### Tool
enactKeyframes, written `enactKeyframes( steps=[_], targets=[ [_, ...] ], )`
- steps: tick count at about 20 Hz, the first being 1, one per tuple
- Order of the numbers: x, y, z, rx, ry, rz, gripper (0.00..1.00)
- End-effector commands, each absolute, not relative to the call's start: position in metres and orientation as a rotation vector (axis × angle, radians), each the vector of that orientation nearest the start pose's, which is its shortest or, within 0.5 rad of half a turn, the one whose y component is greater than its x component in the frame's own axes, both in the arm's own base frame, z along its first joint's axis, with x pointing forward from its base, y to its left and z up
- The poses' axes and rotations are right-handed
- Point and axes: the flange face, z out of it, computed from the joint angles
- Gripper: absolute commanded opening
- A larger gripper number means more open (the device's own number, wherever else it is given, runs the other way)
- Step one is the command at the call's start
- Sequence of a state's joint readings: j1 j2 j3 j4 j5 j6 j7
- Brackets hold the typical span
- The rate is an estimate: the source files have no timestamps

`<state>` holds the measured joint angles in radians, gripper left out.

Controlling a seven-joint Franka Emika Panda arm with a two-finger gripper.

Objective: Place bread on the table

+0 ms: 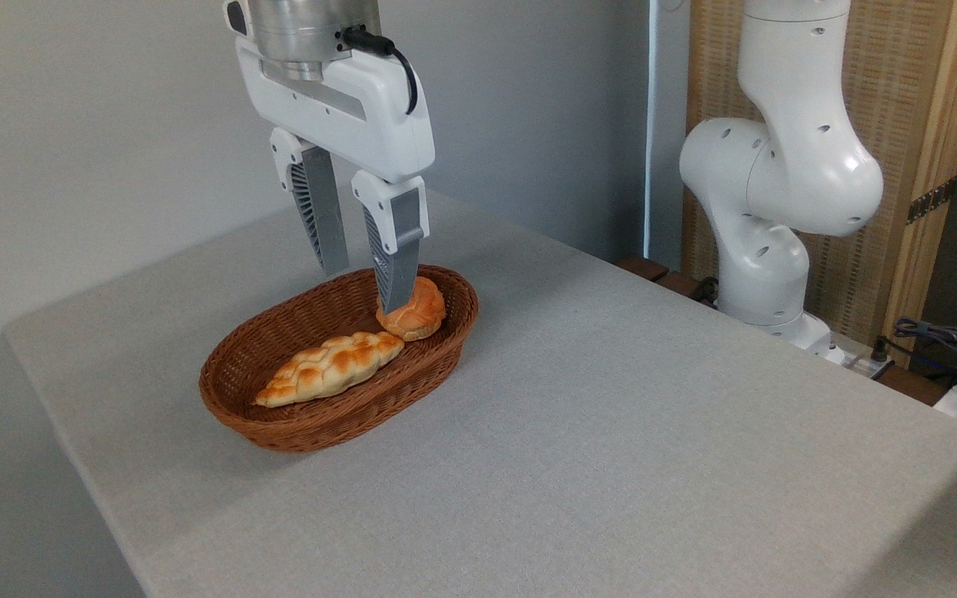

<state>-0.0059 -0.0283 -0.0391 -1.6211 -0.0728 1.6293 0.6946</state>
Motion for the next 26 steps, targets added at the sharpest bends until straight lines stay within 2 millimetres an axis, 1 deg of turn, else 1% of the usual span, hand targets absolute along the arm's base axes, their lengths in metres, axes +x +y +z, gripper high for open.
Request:
enactKeyframes(
  steps=[1,10,20,21,22,24,26],
  targets=[
    [0.551,-0.030,0.626,-2.986,1.168,-0.078,1.00],
    [0.551,-0.030,0.624,-2.988,1.166,-0.073,1.00],
    [0.549,-0.033,0.618,-2.992,1.175,-0.043,1.00],
    [0.546,-0.034,0.615,-2.993,1.177,-0.031,1.00],
    [0.544,-0.039,0.607,-2.994,1.190,-0.005,1.00],
    [0.534,-0.053,0.596,-2.982,1.226,0.015,1.00],
    [0.529,-0.058,0.588,-2.979,1.238,0.024,1.00]
  ],
)
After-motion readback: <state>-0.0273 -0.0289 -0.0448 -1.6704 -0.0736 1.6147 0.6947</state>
